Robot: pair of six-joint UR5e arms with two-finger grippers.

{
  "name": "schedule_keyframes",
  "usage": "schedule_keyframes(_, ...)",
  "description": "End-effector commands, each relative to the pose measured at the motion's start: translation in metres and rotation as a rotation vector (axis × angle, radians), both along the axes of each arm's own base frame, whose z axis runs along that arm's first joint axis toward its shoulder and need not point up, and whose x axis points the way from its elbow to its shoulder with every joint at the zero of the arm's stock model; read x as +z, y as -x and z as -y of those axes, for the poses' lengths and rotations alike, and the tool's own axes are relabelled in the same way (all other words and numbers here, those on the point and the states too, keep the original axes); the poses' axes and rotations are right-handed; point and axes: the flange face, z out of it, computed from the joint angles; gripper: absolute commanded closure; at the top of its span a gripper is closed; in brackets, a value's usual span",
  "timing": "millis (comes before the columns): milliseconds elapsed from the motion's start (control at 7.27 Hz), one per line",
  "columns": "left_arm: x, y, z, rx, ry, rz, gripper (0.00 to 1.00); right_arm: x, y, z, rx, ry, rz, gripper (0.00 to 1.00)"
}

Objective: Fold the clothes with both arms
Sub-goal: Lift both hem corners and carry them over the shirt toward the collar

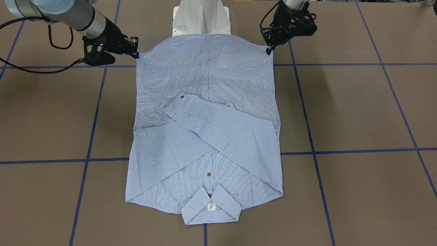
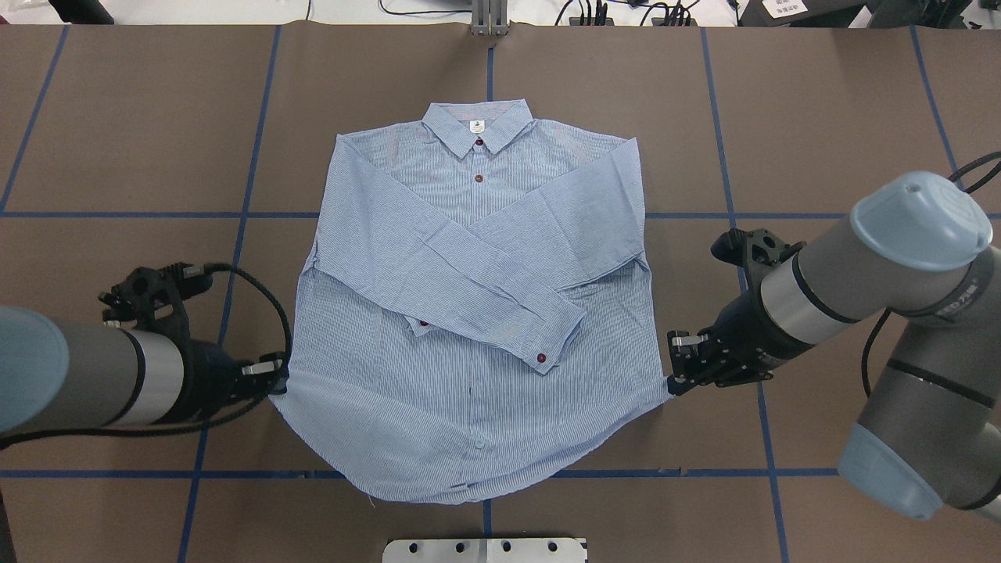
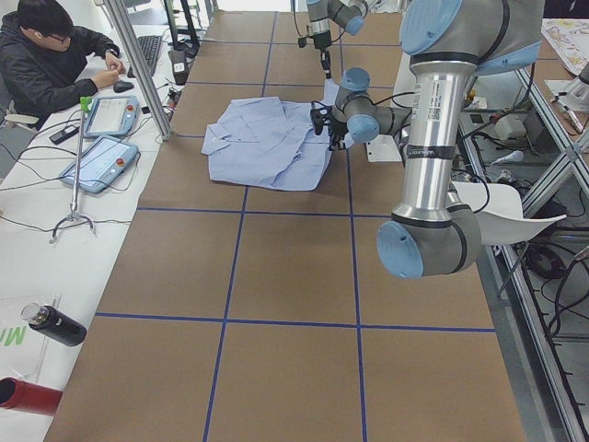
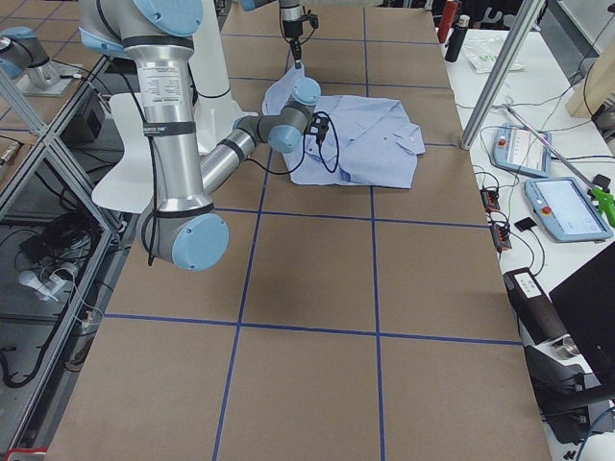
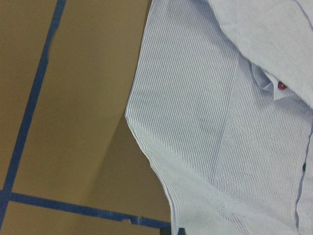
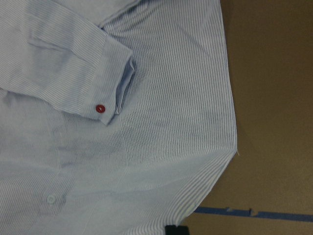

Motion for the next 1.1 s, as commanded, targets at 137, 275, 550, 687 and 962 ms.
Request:
schedule_keyframes(137, -0.006, 0.064, 0.156, -0.069, -0.108, 0.063, 1.00, -0.019, -0.064, 0.151, 0.182, 0.067, 0.040, 1.00)
schedule_keyframes(275, 0.015, 0.038, 0.230, -0.070, -0.112, 0.143, 1.00, -0.007, -0.068, 0.225, 0.212, 0.054, 0.012, 1.00)
schedule_keyframes(550, 0.057, 0.007, 0.299, -0.093, -0.154, 0.125, 1.00, 0.023, -0.035, 0.297, 0.199, 0.027, -0.071, 1.00)
schedule_keyframes(687, 0.078, -0.001, 0.309, -0.098, -0.177, 0.102, 1.00, 0.023, -0.023, 0.308, 0.209, 0.020, -0.096, 1.00)
schedule_keyframes(962, 0.082, -0.007, 0.315, -0.103, -0.190, 0.084, 1.00, 0.007, -0.007, 0.317, 0.206, 0.007, -0.101, 1.00)
